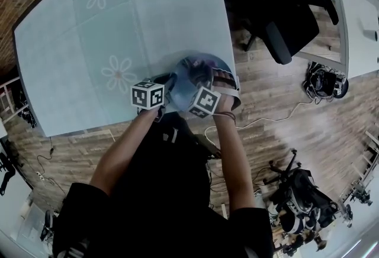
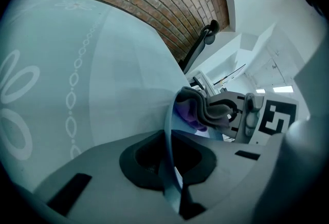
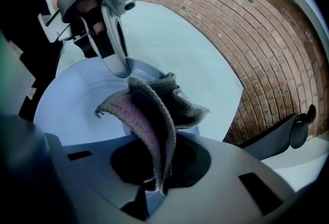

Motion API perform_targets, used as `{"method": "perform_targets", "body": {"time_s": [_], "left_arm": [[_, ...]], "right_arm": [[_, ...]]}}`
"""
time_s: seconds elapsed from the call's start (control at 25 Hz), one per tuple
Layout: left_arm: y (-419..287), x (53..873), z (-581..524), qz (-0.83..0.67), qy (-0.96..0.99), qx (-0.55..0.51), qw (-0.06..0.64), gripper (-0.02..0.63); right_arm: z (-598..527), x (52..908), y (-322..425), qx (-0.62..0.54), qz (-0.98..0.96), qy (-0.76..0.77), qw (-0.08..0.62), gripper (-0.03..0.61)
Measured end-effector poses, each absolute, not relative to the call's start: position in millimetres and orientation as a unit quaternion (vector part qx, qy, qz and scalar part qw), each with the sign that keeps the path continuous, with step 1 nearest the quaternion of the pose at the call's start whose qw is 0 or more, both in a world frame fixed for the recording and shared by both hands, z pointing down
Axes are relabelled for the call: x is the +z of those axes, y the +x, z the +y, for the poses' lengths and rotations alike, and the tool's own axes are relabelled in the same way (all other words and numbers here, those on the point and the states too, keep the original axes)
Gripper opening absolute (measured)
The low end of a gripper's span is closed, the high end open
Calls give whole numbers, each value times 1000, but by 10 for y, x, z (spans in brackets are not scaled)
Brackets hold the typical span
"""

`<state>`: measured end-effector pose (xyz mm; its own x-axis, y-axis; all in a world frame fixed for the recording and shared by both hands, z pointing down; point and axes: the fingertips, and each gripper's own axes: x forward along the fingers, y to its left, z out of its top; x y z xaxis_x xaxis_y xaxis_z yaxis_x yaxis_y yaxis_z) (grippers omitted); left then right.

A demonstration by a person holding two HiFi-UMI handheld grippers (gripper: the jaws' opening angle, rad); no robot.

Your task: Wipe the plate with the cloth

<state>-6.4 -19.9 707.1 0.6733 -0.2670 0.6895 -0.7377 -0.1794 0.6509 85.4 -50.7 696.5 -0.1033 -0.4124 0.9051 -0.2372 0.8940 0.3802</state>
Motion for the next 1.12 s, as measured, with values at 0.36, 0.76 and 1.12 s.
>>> {"method": "perform_targets", "body": {"time_s": [0.36, 0.76, 1.12], "left_arm": [[-72, 7056, -214, -341, 740, 220, 537, 44], [-67, 7068, -216, -345, 740, 213, 537, 44], [-74, 7075, -215, -346, 741, 207, 538, 44]], "right_arm": [[-691, 6956, 965, -68, -733, 254, 628, 57], [-390, 6981, 1443, -28, -690, 295, 661, 57], [310, 6996, 1571, 59, -683, 315, 657, 57]]}}
